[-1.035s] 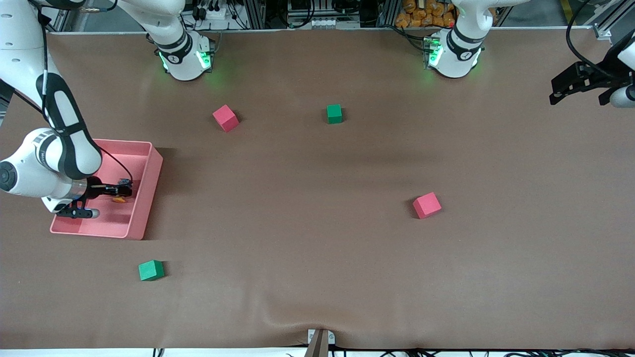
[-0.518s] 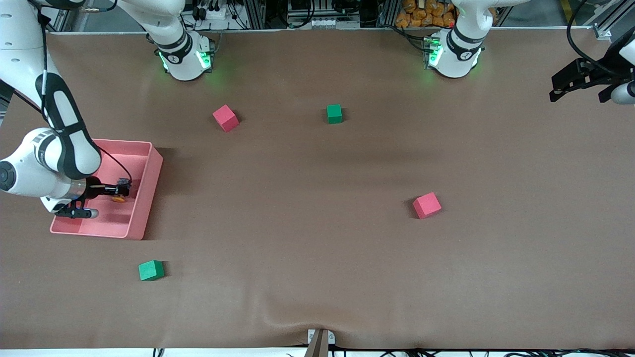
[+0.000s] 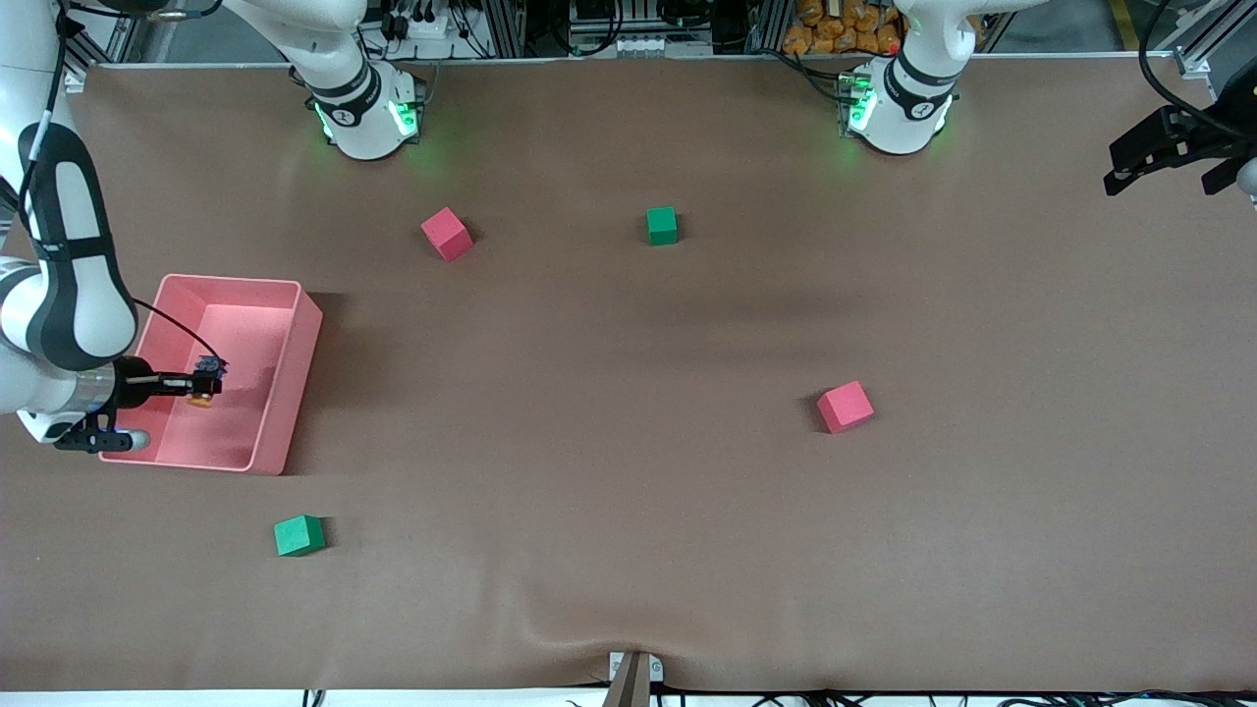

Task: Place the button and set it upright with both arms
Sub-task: 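Lift the button out of the tray and carry it to mid-table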

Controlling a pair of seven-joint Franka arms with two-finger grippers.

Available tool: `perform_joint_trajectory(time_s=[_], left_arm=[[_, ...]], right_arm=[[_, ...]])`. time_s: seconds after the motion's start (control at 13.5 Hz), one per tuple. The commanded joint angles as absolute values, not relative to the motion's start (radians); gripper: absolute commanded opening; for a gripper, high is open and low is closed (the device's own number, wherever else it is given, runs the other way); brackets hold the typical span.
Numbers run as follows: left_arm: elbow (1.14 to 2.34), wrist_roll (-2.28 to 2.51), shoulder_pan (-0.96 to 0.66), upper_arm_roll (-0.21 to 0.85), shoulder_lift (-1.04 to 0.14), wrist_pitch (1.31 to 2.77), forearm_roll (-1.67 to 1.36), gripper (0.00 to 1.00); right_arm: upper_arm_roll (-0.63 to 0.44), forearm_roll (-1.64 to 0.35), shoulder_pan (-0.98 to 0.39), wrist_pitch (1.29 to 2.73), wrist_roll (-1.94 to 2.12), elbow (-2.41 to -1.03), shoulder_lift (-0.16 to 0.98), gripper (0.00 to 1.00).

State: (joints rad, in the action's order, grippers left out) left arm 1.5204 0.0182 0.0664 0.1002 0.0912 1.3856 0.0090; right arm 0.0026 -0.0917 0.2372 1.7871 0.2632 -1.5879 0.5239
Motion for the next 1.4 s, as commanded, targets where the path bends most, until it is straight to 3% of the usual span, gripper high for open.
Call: perform_joint_trajectory(time_s=[0.0, 0.81, 1.04, 1.33], left_arm=[[1.519, 0.006, 0.084, 0.1, 0.106, 1.348, -0.005, 1.0], [1.52, 0.006, 0.104, 0.1, 0.112, 1.322, -0.006, 1.0], [1.52, 0.006, 0.104, 0.101, 0.112, 1.322, -0.006, 1.0], [1.52, 0.006, 0.104, 0.101, 0.114, 1.313, -0.012, 1.0]], right_arm=[[-0.006, -0.06, 0.016, 1.611, 0.076, -1.347, 0.531, 0.0], [-0.002, -0.149, -0.191, 1.647, -0.322, -1.319, 0.549, 0.0], [-0.002, -0.225, -0.309, 1.776, -0.421, -1.319, 0.603, 0.0], [0.003, -0.251, -0.496, 2.062, -0.518, -1.319, 0.708, 0.0]])
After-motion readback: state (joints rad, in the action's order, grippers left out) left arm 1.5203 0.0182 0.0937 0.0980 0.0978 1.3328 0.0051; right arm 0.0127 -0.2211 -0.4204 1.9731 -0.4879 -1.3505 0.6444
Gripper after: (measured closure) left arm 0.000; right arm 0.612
